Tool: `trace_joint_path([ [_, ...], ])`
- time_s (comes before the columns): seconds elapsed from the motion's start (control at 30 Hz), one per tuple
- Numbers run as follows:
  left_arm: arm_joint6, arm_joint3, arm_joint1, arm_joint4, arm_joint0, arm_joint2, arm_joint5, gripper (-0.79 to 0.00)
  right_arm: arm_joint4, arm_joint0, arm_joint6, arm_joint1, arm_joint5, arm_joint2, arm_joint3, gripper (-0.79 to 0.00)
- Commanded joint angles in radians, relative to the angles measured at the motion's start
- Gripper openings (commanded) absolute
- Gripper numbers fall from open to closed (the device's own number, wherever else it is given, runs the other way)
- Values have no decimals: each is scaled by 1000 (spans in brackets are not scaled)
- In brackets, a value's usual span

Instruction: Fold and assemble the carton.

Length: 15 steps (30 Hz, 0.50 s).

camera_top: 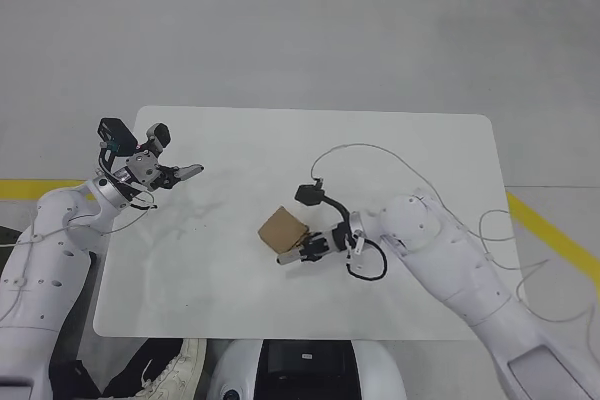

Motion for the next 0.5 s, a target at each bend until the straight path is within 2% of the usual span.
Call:
trace_joint_path([
  [0.0, 0, 0, 0, 0, 0, 0, 0, 0, -46, 18, 12, 0, -28, -10, -2, 0],
  [0.2, 0, 0, 0, 0, 0, 0, 0, 0, -299, 29, 11, 15, -95, -34, -66, 0],
  [0.47, 0, 0, 0, 0, 0, 0, 0, 0, -546, -41, -107, 42, -166, -19, -215, 0],
])
